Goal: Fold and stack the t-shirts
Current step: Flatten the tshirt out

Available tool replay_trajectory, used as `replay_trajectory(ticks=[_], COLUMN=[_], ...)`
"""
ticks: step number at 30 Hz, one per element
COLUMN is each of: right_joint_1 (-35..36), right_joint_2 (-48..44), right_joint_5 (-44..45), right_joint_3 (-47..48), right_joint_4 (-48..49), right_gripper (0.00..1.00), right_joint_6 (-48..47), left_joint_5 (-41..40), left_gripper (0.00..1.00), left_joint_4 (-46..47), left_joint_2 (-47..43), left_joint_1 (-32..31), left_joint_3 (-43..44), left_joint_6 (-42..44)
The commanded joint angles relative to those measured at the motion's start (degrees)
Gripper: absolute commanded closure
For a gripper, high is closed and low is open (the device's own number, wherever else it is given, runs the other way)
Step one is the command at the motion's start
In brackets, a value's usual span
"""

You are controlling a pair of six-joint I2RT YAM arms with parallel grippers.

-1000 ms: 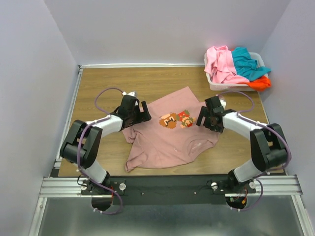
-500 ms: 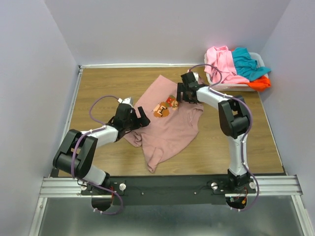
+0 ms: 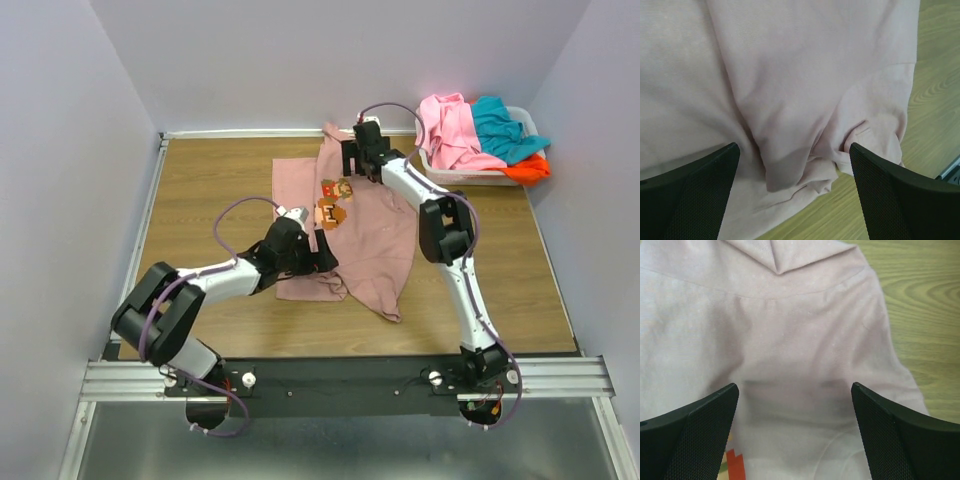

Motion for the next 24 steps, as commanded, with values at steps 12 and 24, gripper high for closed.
replay_trajectory(ticks=[12, 24], right_joint_1=[1.1, 0.9], right_joint_2=[-53.9, -79.4], right_joint_5=[10.1, 7.6], right_joint_3=[-49.7, -76.9], right_joint_4=[1.4, 1.9], right_gripper=[0.00, 0.00], right_joint_6=[18.6, 30.3], left_joint_5=[-21.9, -16.6], left_gripper=[0.02, 0.11], left_joint_4=[-24.2, -23.9], left_joint_2=[-26.6, -24.5], left_joint_1=[5.5, 5.9], left_joint_3=[-9.8, -11.0], left_joint_6=[-9.8, -8.5])
